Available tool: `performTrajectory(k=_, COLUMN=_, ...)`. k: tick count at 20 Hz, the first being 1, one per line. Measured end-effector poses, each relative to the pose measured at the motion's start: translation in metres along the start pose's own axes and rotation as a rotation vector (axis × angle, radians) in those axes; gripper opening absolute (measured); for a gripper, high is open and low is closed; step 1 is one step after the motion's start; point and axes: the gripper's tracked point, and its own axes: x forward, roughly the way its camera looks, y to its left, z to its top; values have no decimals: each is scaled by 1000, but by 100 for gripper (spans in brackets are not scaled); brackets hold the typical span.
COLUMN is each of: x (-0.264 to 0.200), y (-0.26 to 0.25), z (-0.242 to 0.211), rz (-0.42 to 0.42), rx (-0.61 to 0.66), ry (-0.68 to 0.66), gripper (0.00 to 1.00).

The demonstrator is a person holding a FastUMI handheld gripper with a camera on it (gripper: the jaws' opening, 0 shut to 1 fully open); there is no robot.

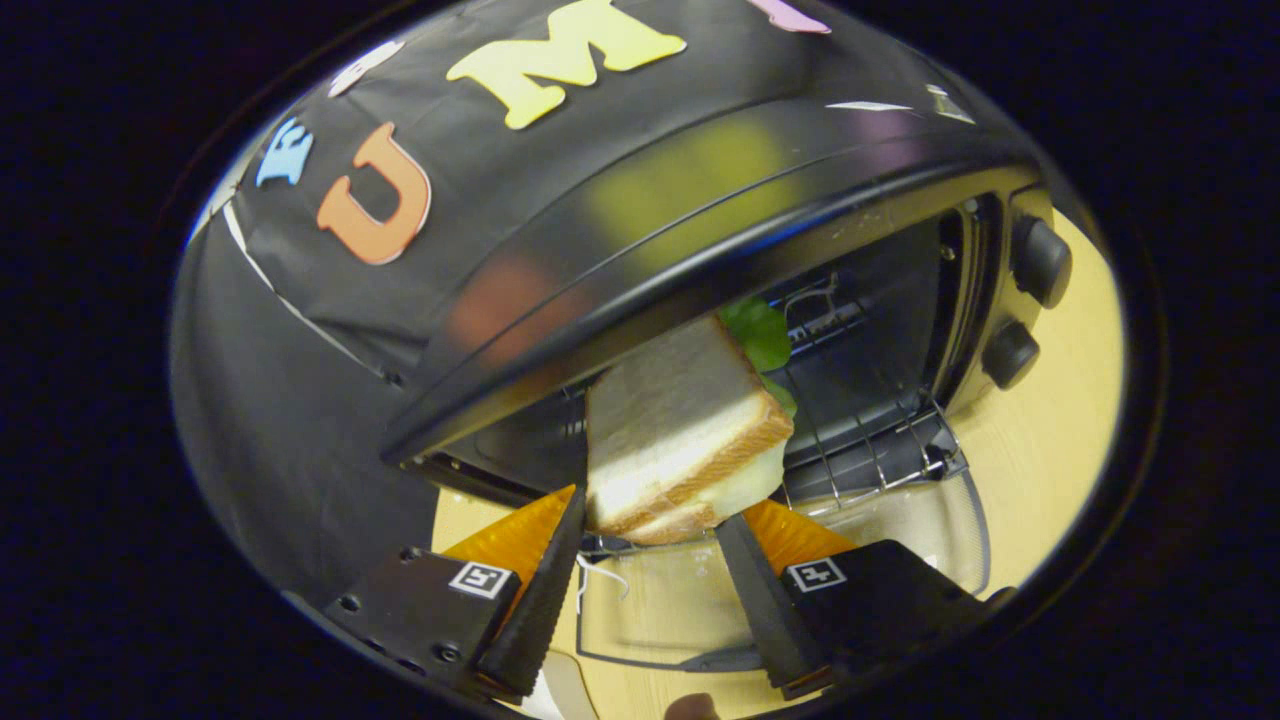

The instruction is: Open the toaster oven, put the food inside, and close the toaster oven door.

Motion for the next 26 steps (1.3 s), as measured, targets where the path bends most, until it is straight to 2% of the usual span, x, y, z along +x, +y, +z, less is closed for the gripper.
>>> performTrajectory(k=4, x=-7, y=-10, z=-16, rz=-90, rx=-175, ry=79, gripper=91)
performTrajectory(k=8, x=-25, y=-12, z=-29, rz=-110, rx=-227, ry=140, gripper=92)
performTrajectory(k=17, x=-113, y=-1, z=-24, rz=-122, rx=-321, ry=-17, gripper=93)
performTrajectory(k=21, x=-146, y=-9, z=-35, rz=-141, rx=-345, ry=-91, gripper=94)
performTrajectory(k=26, x=-148, y=-39, z=-64, rz=-168, rx=-338, ry=-109, gripper=94)
